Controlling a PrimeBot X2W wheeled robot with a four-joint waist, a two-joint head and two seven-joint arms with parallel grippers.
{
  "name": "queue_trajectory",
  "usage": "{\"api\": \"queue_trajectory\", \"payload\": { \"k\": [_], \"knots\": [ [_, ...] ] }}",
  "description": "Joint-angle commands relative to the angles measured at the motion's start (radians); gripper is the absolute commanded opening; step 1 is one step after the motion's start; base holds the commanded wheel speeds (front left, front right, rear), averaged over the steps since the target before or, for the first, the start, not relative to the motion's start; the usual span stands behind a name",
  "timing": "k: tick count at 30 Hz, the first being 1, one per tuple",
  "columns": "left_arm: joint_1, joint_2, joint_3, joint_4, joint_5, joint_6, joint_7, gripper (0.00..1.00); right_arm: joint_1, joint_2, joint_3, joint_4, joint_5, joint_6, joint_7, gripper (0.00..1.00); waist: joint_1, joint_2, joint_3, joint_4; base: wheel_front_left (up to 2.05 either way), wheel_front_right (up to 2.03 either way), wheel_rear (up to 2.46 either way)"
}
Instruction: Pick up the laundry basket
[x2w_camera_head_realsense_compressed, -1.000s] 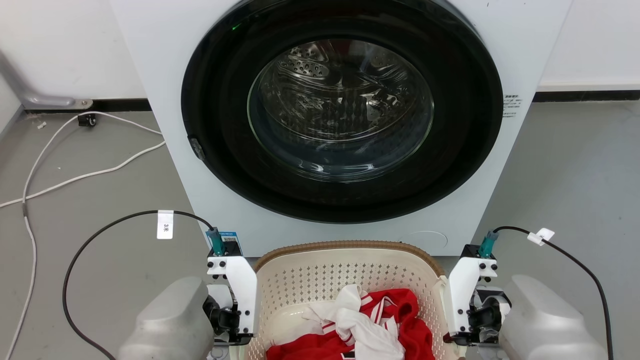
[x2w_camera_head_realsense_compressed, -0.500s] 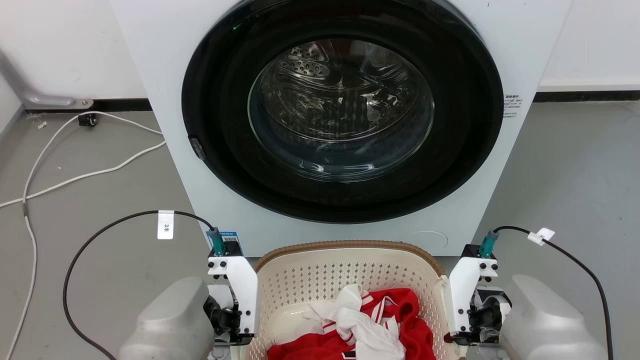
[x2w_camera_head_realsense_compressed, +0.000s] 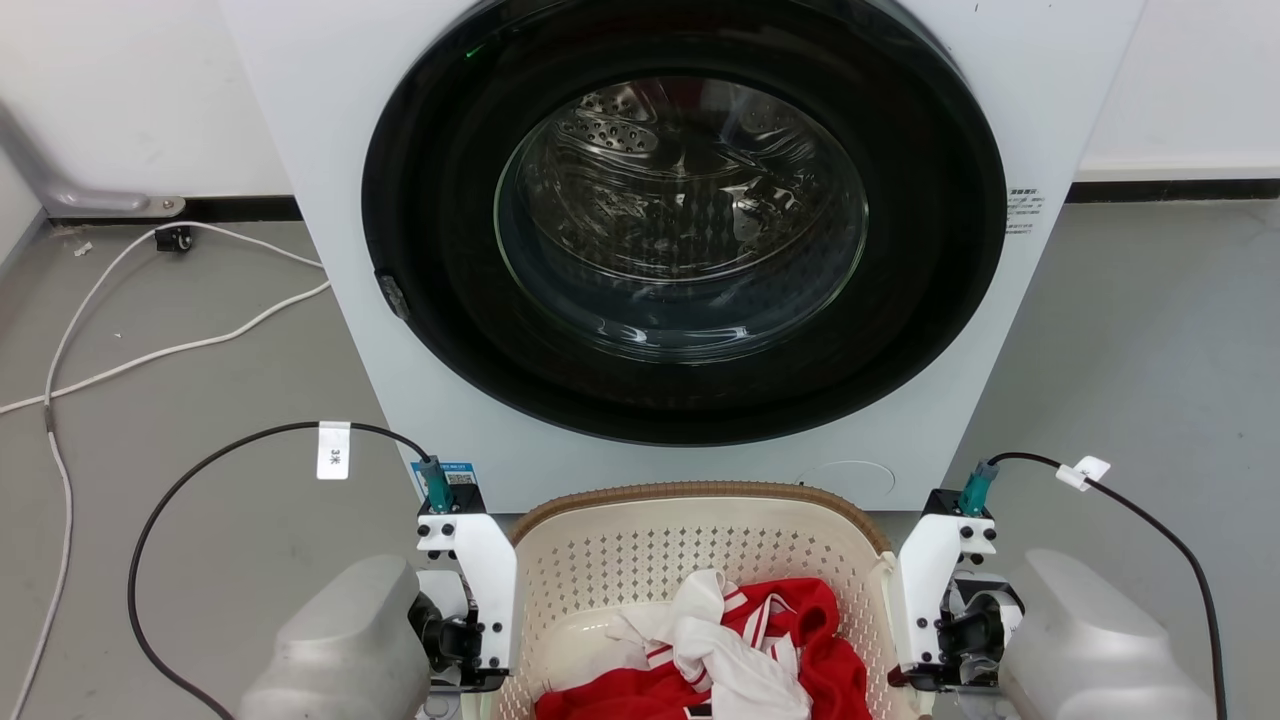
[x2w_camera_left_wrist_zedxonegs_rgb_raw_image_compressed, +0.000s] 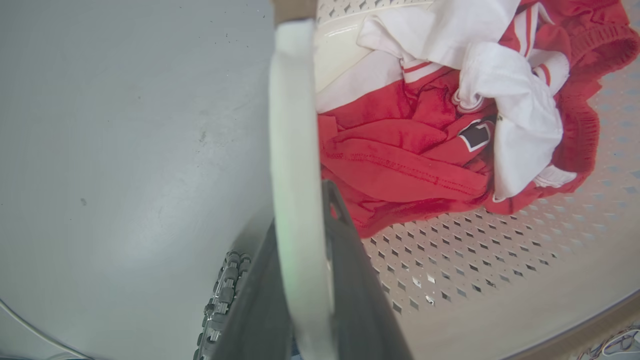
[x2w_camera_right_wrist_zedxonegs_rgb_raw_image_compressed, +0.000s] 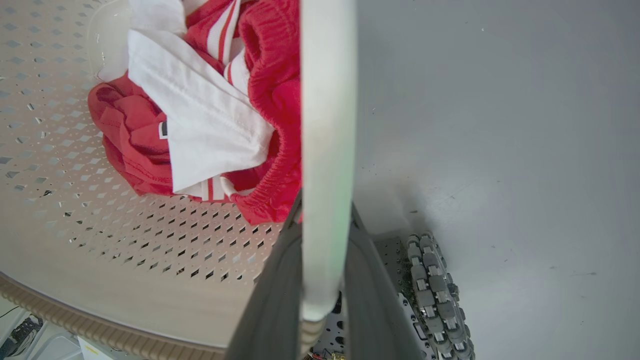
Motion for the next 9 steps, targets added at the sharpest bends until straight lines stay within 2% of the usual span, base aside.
{"api": "queue_trajectory", "payload": {
  "k": [1,9],
  "knots": [
    [-0.01,-0.046,-0.001,-0.024,-0.013,-0.019,-0.003,0.0,-0.003,0.044,-0.004,-0.018,0.018,0.016,0.002,0.0,0.0,-0.0001,0.0,0.0,0.0,0.0,0.0],
    [-0.016,-0.04,-0.01,-0.015,-0.017,-0.019,-0.019,0.0,0.002,0.044,0.0,-0.018,0.028,0.016,0.007,0.0,0.0,-0.0001,0.001,-0.001,0.0,0.0,0.0]
  ]
}}
